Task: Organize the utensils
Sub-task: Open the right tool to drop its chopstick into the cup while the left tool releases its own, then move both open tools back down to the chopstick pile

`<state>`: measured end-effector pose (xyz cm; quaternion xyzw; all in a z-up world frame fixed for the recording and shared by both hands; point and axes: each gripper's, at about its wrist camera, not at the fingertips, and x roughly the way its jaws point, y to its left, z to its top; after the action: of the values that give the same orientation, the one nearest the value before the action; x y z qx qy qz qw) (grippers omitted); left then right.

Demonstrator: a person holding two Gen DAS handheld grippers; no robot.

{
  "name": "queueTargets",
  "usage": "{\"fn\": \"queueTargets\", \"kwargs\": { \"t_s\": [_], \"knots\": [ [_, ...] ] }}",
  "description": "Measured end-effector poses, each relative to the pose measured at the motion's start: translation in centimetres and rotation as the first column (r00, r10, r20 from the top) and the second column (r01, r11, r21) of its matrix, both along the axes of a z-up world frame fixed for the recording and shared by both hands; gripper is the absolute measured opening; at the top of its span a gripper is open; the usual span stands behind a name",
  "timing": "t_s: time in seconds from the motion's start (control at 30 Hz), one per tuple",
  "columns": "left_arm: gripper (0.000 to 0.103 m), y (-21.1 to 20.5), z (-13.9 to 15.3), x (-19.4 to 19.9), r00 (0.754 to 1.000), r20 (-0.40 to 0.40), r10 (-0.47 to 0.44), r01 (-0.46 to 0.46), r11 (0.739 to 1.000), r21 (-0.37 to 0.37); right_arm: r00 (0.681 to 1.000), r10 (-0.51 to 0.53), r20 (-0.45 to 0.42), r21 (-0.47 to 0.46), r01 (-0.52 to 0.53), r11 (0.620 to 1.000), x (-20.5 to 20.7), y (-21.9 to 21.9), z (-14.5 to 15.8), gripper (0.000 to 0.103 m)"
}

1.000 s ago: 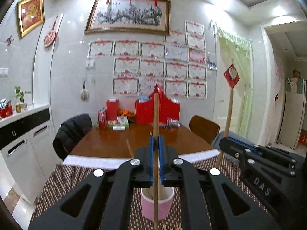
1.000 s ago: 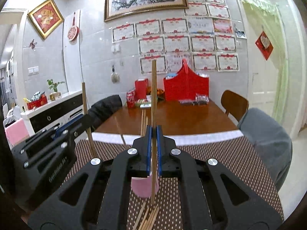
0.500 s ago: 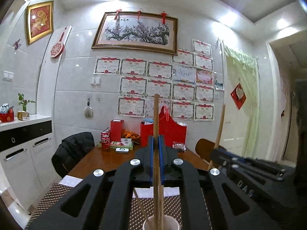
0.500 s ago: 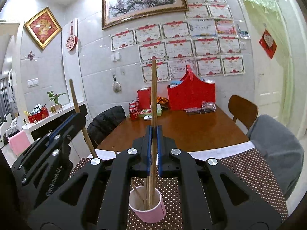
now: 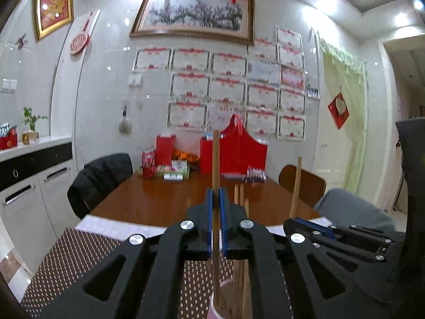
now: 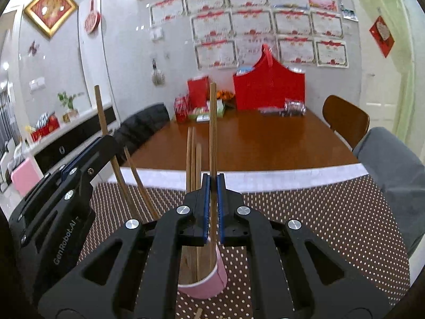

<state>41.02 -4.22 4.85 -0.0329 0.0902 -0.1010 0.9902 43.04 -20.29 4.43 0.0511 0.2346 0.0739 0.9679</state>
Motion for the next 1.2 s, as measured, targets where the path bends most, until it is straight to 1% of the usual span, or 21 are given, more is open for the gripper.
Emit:
{"fn": "queueTargets", "kwargs": {
  "t_s": [0.1, 0.17, 0.2, 0.23, 0.27, 0.37, 0.4, 0.43, 0.5, 0.53, 0.57, 0.67, 0.73, 0.83, 0.9, 1.03, 1.2],
  "knots": [
    [0.007, 0.4, -1.8, 0.3, 0.998, -0.060, 0.008, -0.007, 1.000, 0.016, 0.998, 0.012, -0.061, -0.004, -0.012, 1.000, 0.3, 0.1, -1.5, 0.006],
    [0.009, 0.6, -2.9, 0.4, 0.996, -0.080, 0.026, -0.022, 0.998, 0.056, 0.993, 0.015, -0.115, 0.004, -0.015, 1.000, 0.4, -0.1, -2.7, 0.007],
    [0.012, 0.6, -3.3, 0.2, 0.996, -0.078, 0.036, -0.031, 0.997, 0.068, 0.991, 0.012, -0.130, 0.006, -0.011, 1.000, 0.4, -0.2, -3.1, 0.007],
    [0.021, 0.8, -3.8, 0.1, 0.995, -0.087, 0.045, -0.038, 0.996, 0.079, 0.988, 0.006, -0.151, 0.006, -0.005, 1.000, 0.3, -0.4, -3.6, 0.007],
    [0.023, 1.1, -4.1, -0.1, 0.994, -0.095, 0.047, -0.040, 0.996, 0.076, 0.986, 0.002, -0.165, 0.009, 0.000, 1.000, 0.3, -0.6, -3.8, 0.007],
    [0.023, 1.6, -4.7, -0.5, 0.992, -0.121, 0.039, -0.030, 0.997, 0.071, 0.979, -0.014, -0.202, 0.031, 0.020, 0.999, -0.2, -1.4, -4.7, 0.010],
    [0.023, 1.7, -4.9, -0.7, 0.991, -0.132, 0.038, -0.028, 0.997, 0.074, 0.977, -0.017, -0.212, 0.043, 0.026, 0.999, -0.4, -1.8, -5.0, 0.017],
    [0.024, 1.9, -5.2, -0.9, 0.989, -0.140, 0.038, -0.027, 0.997, 0.076, 0.975, -0.020, -0.221, 0.048, 0.032, 0.998, -0.6, -2.0, -5.1, 0.037],
    [0.029, 2.1, -5.5, -1.2, 0.987, -0.155, 0.036, -0.024, 0.997, 0.078, 0.971, -0.029, -0.239, 0.064, 0.046, 0.997, -1.2, -2.5, -5.6, 0.067],
    [0.032, 2.2, -5.7, -1.4, 0.986, -0.161, 0.034, -0.021, 0.997, 0.079, 0.972, -0.030, -0.234, 0.067, 0.047, 0.997, -1.5, -2.6, -5.6, 0.067],
    [0.033, 2.2, -5.9, -1.6, 0.986, -0.164, 0.034, -0.021, 0.996, 0.082, 0.974, -0.033, -0.224, 0.050, 0.046, 0.998, -2.1, -2.6, -5.6, 0.067],
    [0.034, 2.2, -6.2, -2.5, 0.985, -0.170, 0.035, -0.019, 0.995, 0.098, 0.978, -0.031, -0.206, 0.011, 0.034, 0.999, -3.4, -2.1, -5.4, 0.067],
    [0.035, 2.3, -6.2, -3.1, 0.984, -0.173, 0.031, -0.014, 0.995, 0.097, 0.978, -0.024, -0.206, 0.019, 0.029, 0.999, -4.3, -2.2, -5.2, 0.068],
    [0.043, 2.3, -6.2, -4.2, 0.985, -0.172, 0.027, -0.010, 0.995, 0.101, 0.980, -0.025, -0.197, 0.020, 0.030, 0.999, -5.4, -2.5, -4.9, 0.073],
    [0.044, 2.2, -6.2, -5.0, 0.986, -0.167, 0.028, -0.009, 0.994, 0.111, 0.981, -0.030, -0.194, 0.017, 0.034, 0.999, -6.1, -2.6, -4.7, 0.075],
    [0.049, 2.2, -6.5, -6.5, 0.983, -0.185, 0.016, 0.007, 0.992, 0.123, 0.978, -0.040, -0.206, 0.014, 0.044, 0.999, -7.3, -3.0, -4.9, 0.078],
    [0.049, 2.3, -7.4, -7.8, 0.972, -0.233, 0.022, 0.009, 0.992, 0.128, 0.968, -0.050, -0.246, 0.010, 0.054, 0.998, -8.7, -3.3, -5.7, 0.080]
  ]
}}
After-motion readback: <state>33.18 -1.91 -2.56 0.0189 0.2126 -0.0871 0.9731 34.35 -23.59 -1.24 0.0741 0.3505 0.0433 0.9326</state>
